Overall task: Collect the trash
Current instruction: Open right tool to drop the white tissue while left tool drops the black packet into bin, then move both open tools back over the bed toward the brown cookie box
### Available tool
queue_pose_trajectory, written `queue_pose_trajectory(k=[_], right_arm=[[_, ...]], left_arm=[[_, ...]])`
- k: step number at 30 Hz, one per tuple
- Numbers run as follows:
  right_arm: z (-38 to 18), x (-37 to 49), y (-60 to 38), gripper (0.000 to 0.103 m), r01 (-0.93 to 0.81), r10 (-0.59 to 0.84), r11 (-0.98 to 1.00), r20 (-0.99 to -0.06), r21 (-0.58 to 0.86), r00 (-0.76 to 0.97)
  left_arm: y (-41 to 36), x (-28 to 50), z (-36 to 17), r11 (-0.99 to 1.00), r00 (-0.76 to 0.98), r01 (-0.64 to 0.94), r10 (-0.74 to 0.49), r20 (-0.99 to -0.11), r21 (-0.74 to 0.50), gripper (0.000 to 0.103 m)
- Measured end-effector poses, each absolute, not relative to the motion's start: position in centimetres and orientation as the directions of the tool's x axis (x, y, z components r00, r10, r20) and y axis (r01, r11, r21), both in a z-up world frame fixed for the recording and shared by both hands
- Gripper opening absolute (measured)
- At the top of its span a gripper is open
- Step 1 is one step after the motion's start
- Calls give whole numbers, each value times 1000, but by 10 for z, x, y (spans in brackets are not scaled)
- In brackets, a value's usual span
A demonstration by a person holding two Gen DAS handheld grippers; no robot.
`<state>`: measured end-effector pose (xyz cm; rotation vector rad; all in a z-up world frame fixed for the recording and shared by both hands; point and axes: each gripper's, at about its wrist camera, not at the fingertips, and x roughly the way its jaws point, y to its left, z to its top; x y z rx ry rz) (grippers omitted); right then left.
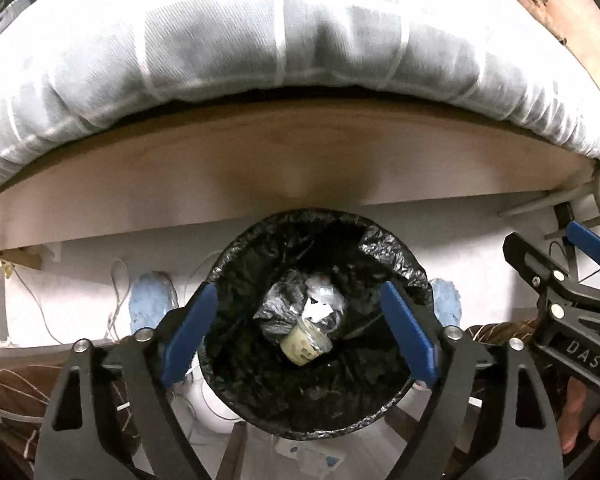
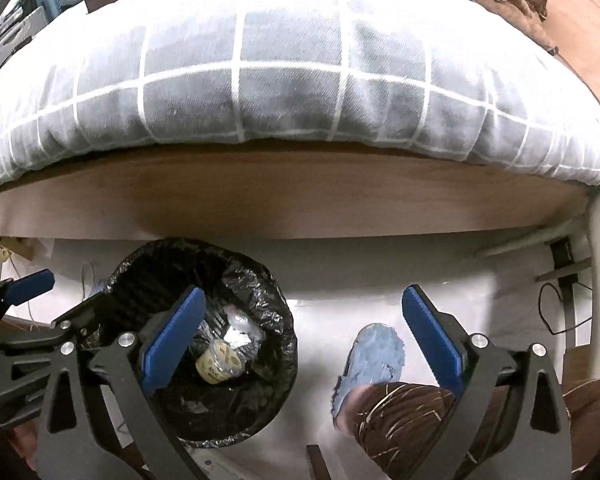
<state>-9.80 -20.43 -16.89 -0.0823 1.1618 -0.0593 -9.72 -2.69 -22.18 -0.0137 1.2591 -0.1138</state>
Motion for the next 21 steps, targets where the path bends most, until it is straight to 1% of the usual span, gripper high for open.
queue_pose_trajectory(k=[5,10,15,18,21], right_arm=[[-150,-99,-202,95,4,-76,996,-890,-84,450],[-129,-100,-200,95,-1,-60,998,-863,-69,501],[-103,-103,-195,95,-14,-60,997,-824,-82,563],[-88,-105,-194,95,-14,-71,995,-794,-99,604],[-68,-108,-192,95,-19,-44,997,-741,-76,670]], left_arm=[[-20,-100,-199,996,365,49,-86,-927,-73,97],[-11,-100,-170,998,434,22,-70,-898,-67,97],[-4,-101,-152,997,464,-8,-67,-883,-80,97],[0,-101,-140,997,488,-10,-56,-871,-70,97],[1,-102,-124,998,519,-12,-51,-854,-67,97]])
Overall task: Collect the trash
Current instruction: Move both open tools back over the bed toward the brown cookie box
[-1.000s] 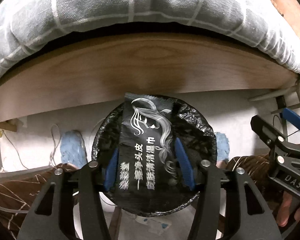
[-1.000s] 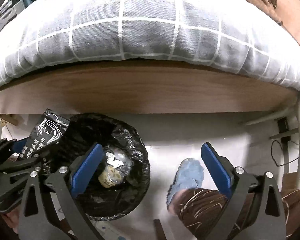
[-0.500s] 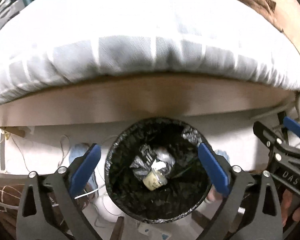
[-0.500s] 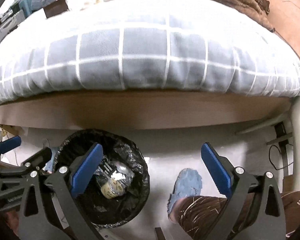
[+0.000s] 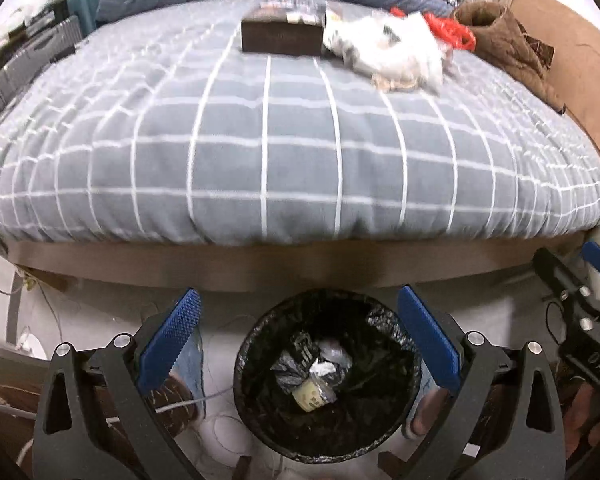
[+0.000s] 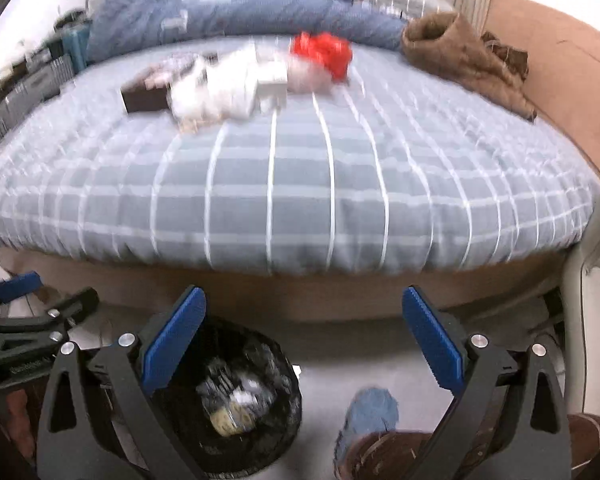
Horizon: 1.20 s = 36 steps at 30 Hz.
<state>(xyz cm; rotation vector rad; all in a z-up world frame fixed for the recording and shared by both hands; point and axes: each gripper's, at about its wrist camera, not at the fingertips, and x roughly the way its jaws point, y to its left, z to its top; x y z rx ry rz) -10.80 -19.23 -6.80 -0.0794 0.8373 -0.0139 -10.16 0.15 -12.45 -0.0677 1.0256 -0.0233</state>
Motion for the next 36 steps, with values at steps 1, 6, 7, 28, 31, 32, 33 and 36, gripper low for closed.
queue_pose_trajectory(k=[1,6,7,28,31,32,33,36], right_arm=[[-63,-108,-191,95,-24,-38,997,-729,-75,683],[-38,-105,-186,95,-59,-4,996,-680,-70,734],[-35,-102,-186,95,-62,2,996,-673,-66,739],[-7,-42,-181,95,-69,12,995,-600,-71,800],[-6,-30,-175,95,-77,16,994,-599,-76,801],[-6,-25,-173,95,-80,19,994,-597,-77,802],[-6,-20,-171,95,-82,19,993,-597,-79,802],[-9,-2,-166,95,-90,21,992,-600,-86,799]], left_arm=[[2,-101,-119,997,529,-13,-52,-847,-69,97],[7,-97,-97,997,568,-25,-47,-821,-74,97],[8,-96,-93,997,578,-29,-37,-815,-66,97],[39,-18,-48,995,654,-80,14,-757,-51,97],[44,-1,-45,995,651,-81,4,-759,-65,97],[45,5,-45,995,649,-79,3,-761,-63,97],[45,11,-45,995,648,-76,4,-762,-59,97],[46,34,-45,997,653,-65,18,-757,-33,97]])
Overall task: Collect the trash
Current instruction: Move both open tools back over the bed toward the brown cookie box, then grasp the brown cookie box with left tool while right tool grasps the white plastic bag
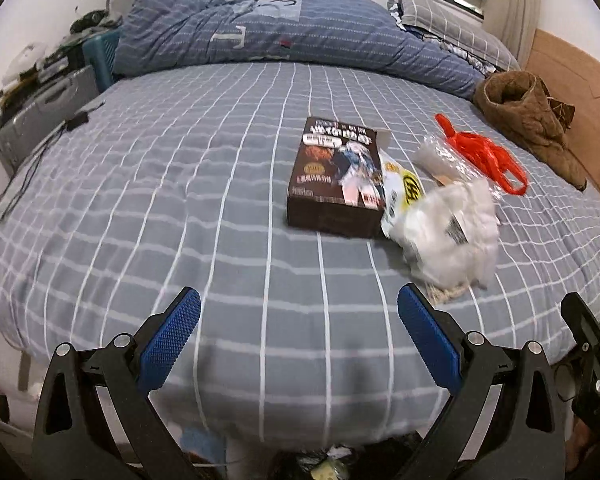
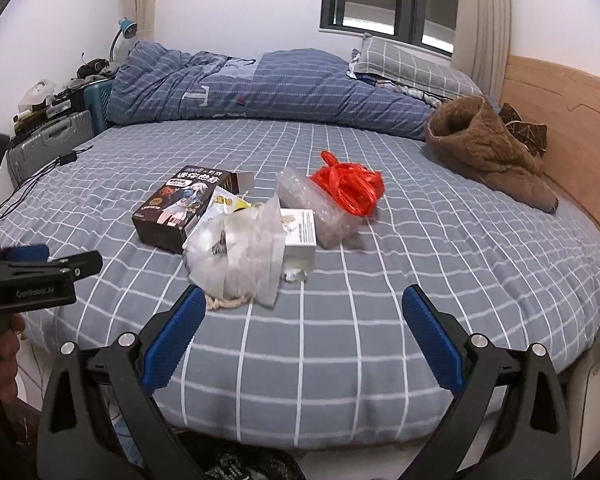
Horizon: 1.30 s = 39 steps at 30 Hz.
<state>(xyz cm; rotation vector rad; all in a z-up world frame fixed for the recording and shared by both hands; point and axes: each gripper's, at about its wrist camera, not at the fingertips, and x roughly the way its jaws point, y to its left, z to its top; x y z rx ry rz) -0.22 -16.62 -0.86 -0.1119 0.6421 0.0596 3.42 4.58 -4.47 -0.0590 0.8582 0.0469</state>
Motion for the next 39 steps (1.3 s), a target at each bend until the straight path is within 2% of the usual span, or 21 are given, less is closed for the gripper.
queue_pose_trajectory(k=[16,35,39], right_arm=[[-26,68,-151,95,-130,32,985,-617,-115,786],[-38,86,-141,95,-180,77,980,-661,-89,746],[-41,88,-138,95,-189,86,979,-669,-83,738]], left_arm=[[30,130,-61,1000,614,3,-27,-789,-31,97],[20,169,-85,1000,577,5,-18,-816,-18,97],[21,170,-88,999,574,1,-38,-818,-46,90]])
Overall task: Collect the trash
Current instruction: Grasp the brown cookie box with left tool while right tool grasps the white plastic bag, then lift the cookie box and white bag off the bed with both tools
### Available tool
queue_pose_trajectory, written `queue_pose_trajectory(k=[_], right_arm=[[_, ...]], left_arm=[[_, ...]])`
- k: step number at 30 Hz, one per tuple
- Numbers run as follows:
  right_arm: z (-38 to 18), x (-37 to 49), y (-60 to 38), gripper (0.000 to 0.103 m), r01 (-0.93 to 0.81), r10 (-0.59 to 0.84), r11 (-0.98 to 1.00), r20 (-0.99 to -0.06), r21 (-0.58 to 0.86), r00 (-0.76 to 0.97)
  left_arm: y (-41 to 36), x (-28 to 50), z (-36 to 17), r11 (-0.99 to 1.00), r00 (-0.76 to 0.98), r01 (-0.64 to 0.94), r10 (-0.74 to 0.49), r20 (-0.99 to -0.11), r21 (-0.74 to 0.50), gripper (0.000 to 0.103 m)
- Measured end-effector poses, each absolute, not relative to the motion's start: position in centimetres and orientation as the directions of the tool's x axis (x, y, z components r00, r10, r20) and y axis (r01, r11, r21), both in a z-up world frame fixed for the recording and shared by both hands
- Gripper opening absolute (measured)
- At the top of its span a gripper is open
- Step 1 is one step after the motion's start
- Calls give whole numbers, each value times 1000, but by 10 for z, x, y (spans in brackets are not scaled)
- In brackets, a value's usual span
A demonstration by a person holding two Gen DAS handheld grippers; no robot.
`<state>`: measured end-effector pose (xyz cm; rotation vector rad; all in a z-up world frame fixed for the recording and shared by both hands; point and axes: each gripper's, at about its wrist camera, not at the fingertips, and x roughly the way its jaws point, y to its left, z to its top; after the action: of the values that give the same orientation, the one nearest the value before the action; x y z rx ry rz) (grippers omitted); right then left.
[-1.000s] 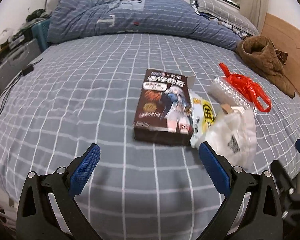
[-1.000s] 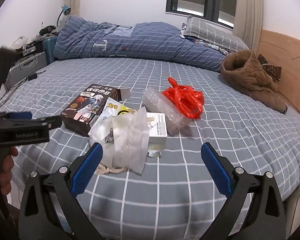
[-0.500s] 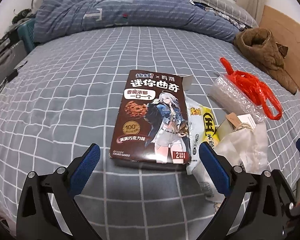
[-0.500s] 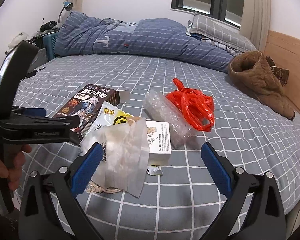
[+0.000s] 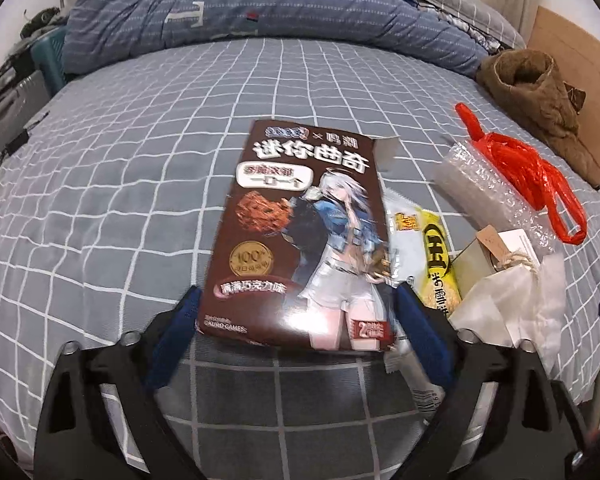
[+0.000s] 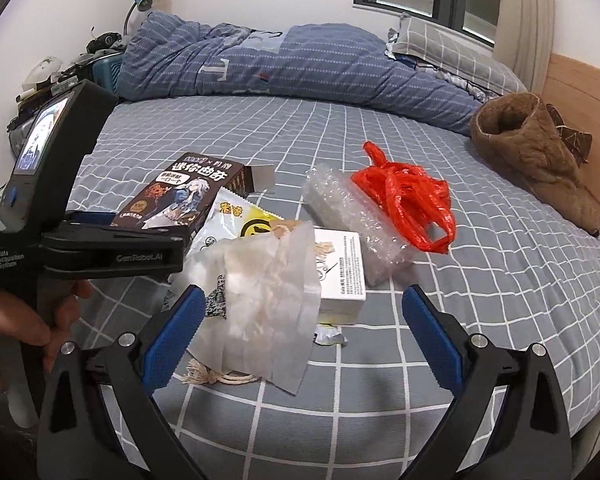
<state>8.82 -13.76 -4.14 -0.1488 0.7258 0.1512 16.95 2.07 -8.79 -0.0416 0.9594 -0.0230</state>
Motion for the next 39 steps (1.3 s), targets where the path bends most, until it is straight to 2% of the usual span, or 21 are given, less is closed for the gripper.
queue_pose_trajectory(k=[16,22,24,26,27,30,39], right_arm=[[-84,106,-104,94,-212,96,975,-754,-59,650],[-94,110,-98,69,-247,138,969,-786,-20,602],[-95,111,-96,51,-260,156,966,-795,-2,587],[-94,111,-94,46,-264,165,965,-797,7,582],[-94,110,-94,40,-267,168,964,-796,8,582],[-90,109,-94,33,-271,183,962,-791,23,583],[-66,103,-108,31,-252,197,967,-751,42,630]], left_arm=[[50,153,-75,995,615,-70,-9,-789,-66,89],[48,150,-75,997,615,-58,-1,-788,-46,89],[47,150,-75,998,615,-56,2,-788,-41,89],[47,150,-76,998,616,-56,4,-788,-39,89],[47,149,-76,998,617,-56,5,-787,-37,89],[46,150,-76,998,618,-53,7,-786,-33,89],[43,144,-72,998,625,-41,-3,-781,-37,89]])
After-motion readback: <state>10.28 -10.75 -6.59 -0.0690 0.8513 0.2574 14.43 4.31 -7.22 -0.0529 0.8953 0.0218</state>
